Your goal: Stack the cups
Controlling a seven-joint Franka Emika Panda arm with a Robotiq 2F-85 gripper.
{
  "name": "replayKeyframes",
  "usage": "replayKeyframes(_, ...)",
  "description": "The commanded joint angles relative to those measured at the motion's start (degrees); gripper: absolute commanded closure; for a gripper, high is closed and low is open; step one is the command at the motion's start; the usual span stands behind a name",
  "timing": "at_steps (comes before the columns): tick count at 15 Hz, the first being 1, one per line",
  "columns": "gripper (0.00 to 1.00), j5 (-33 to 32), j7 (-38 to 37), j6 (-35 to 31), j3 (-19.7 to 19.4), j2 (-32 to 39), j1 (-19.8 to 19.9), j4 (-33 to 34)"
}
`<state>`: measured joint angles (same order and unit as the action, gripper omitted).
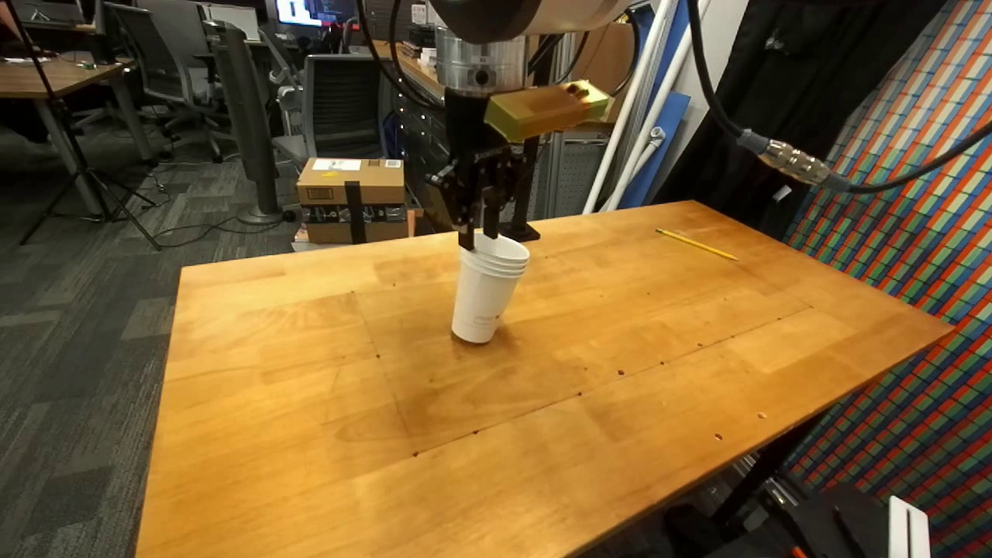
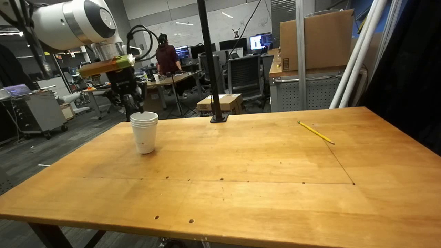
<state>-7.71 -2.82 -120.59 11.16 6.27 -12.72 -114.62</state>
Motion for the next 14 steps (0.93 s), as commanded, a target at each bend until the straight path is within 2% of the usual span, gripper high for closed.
replayKeyframes(1,0.29,-1.43,-1.63,-0.07,-0.54,-1.0,0.26,1.85)
replayKeyframes(5,0.0,-0.72,-2.07,-1.34,-2.2,-4.66,1.8,1.0)
replayKeyframes(14,0.0,0.63,-6.44,-1.33,-9.11,-13.92,10.33,-0.53)
